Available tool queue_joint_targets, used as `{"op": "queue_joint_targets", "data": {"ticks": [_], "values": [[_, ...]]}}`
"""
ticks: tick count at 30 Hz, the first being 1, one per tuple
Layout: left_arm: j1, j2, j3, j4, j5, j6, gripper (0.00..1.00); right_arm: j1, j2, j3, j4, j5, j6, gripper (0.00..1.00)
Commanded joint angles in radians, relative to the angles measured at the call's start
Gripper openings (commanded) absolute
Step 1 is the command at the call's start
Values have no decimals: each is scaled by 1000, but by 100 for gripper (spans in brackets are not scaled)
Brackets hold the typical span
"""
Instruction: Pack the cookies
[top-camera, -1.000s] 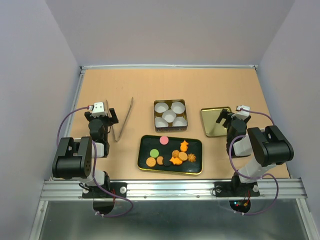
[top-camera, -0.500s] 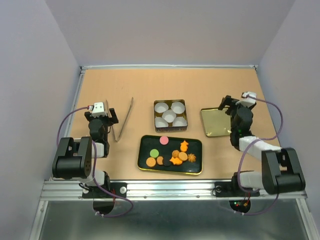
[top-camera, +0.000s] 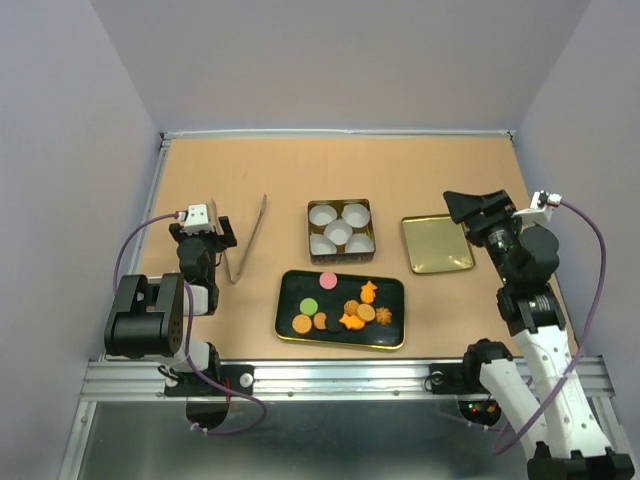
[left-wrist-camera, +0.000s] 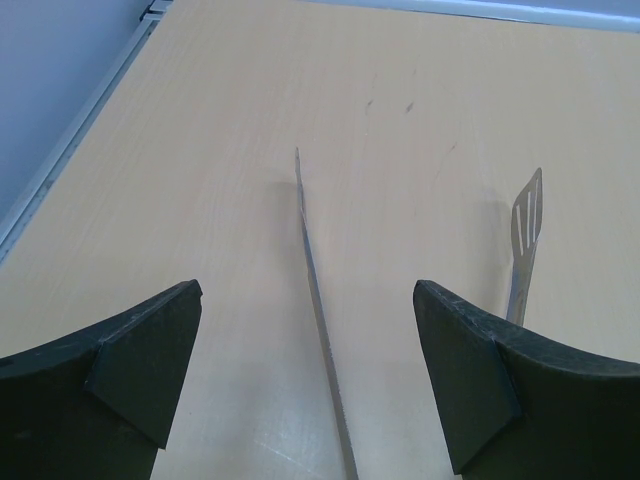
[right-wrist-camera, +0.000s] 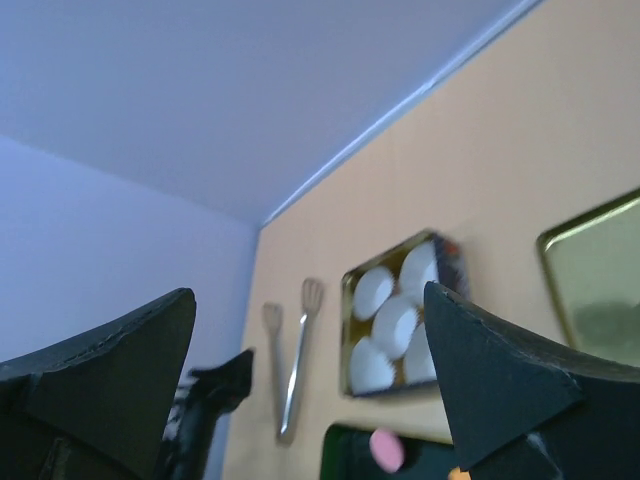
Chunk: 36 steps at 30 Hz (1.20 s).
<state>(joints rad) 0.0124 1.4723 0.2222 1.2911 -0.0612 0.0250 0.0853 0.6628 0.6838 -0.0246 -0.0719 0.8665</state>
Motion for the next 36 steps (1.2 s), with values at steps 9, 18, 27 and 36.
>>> {"op": "queue_joint_targets", "data": {"ticks": [9,18,27,36], "values": [[-6,-20,11,269,-6,10,99,-2,113,286,-728,-371,-93,100],[-5,-20,11,267,-6,9,99,-2,208,391,-922,-390,-276,100],[-9,-20,17,257,-29,19,99,65,215,395,-1000,-359,-385,100],[-35,-181,574,-755,-278,43,99,100,276,387,-976,-315,-383,100]]}}
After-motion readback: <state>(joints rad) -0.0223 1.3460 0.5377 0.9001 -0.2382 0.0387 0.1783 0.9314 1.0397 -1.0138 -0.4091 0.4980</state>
